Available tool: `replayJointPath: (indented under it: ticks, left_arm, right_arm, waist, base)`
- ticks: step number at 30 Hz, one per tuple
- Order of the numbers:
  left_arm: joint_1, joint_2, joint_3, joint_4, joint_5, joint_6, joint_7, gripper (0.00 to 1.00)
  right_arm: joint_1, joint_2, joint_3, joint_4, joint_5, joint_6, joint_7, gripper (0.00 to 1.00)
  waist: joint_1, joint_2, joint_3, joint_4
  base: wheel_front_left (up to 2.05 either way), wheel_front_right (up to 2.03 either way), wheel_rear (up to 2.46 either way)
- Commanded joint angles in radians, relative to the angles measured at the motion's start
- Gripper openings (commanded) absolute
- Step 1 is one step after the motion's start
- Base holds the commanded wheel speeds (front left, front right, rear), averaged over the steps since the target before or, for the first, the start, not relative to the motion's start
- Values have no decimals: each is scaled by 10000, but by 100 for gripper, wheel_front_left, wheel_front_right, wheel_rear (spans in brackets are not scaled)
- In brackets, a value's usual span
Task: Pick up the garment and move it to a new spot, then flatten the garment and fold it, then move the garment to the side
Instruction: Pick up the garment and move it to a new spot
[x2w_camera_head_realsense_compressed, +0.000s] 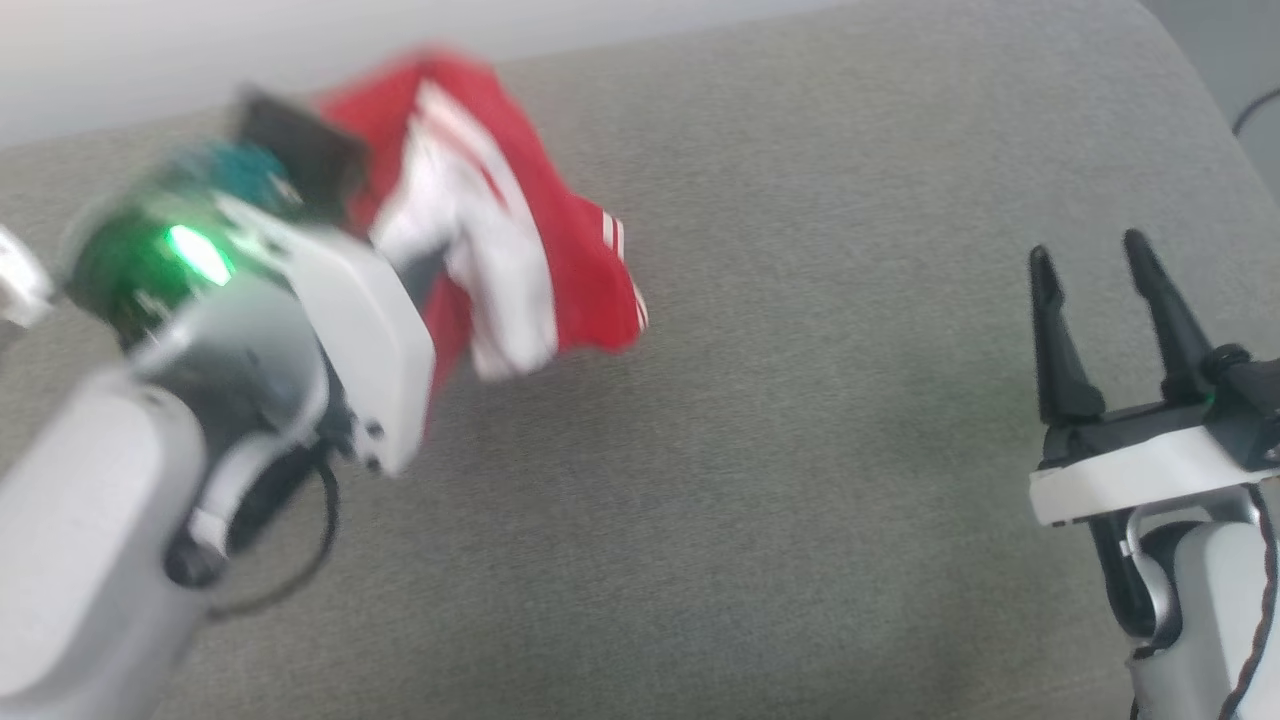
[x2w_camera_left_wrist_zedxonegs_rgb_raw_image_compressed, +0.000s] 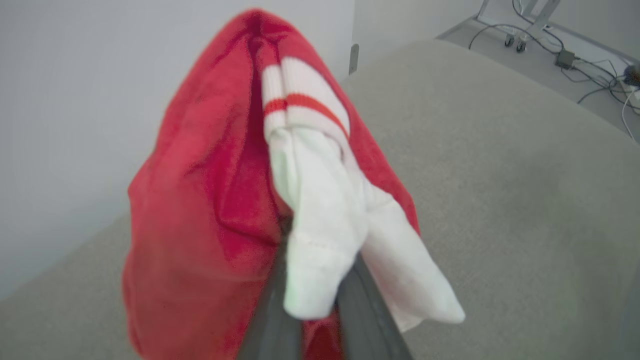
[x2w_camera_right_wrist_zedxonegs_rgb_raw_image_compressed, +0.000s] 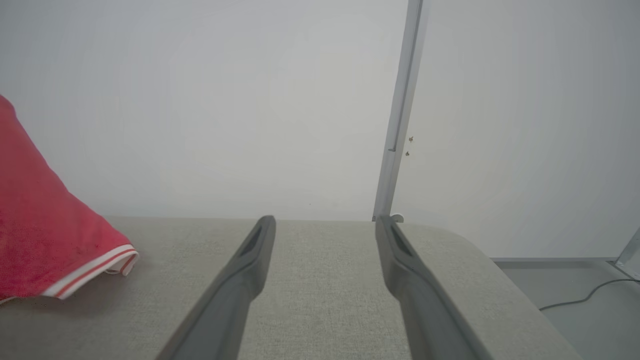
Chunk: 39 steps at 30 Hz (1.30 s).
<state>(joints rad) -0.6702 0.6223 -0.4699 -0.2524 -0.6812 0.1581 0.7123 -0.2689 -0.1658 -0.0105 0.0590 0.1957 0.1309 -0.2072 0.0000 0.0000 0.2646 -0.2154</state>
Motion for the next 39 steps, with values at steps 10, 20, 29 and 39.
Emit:
replayJointPath:
  ticks: [10, 20, 29, 39]
  left_arm:
    - [1707, -726, -869, 2560, -802, -251, -60, 0]
    - [1226, -1635, -1314, 4877, -1202, -1234, -401, 10]
    - [1257, -1406, -873, 4466, -992, -1625, -1807, 100]
    - [3067, -349, 546, 3728, -237, -1414, -5754, 100]
  right_arm:
    - [-53, 147, 271, 605, 145, -3, -327, 100]
    - [-396, -49, 511, 937, 157, -3, -419, 100]
    - [-3, -484, 450, 1113, 201, -3, -354, 100]
    - [731, -782, 149, 1253, 417, -3, -161, 100]
  waist:
    - [0, 0, 170, -322]
    - [0, 0, 136, -2]
    - [0, 0, -725, 655]
    - [0, 0, -1759, 1536]
  base:
    - [0, 0, 0]
    - [0, 0, 0]
    - [0, 0, 0]
    - [0, 0, 0]
